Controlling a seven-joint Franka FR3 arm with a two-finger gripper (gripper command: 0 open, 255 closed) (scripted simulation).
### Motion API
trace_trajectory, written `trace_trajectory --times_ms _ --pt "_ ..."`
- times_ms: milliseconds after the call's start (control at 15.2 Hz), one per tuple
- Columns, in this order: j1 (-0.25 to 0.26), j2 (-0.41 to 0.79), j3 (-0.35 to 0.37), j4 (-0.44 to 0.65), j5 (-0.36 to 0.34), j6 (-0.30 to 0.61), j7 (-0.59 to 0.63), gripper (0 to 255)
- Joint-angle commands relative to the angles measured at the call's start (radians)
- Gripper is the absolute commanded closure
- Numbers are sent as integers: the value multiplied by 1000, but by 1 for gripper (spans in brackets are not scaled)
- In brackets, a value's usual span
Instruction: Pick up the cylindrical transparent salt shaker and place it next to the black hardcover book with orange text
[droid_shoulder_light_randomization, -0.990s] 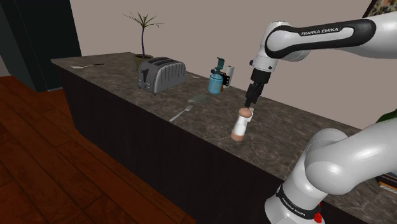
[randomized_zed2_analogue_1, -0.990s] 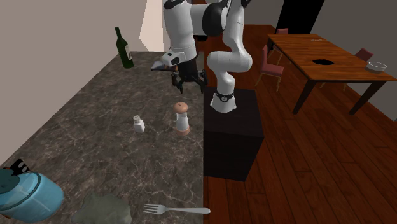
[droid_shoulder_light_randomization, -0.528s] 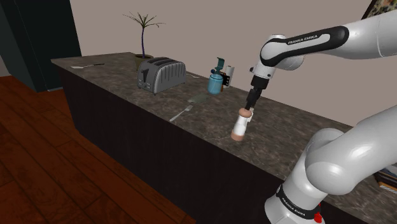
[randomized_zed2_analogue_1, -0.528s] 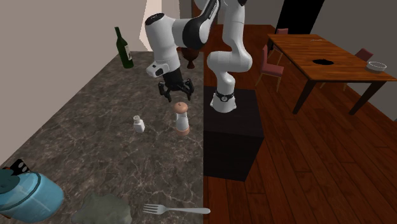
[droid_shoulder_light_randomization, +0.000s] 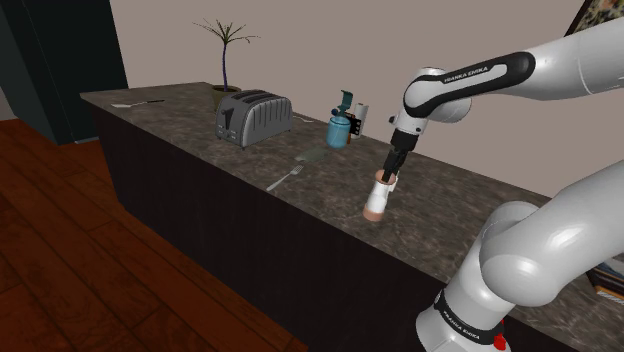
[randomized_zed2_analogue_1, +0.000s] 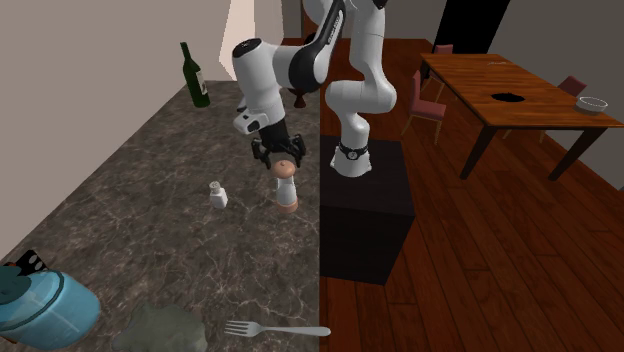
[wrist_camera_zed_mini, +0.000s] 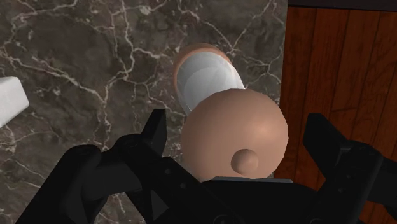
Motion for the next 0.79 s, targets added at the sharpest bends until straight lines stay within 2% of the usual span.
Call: trace_trajectory --times_ms 0,264,330,726 --pt "0 1 0 -3 0 3 0 0" --pt "0 1 0 -2 0 3 0 0" --pt "0 1 0 -2 0 3 0 255" --pt "0 1 0 -2 0 3 0 255"
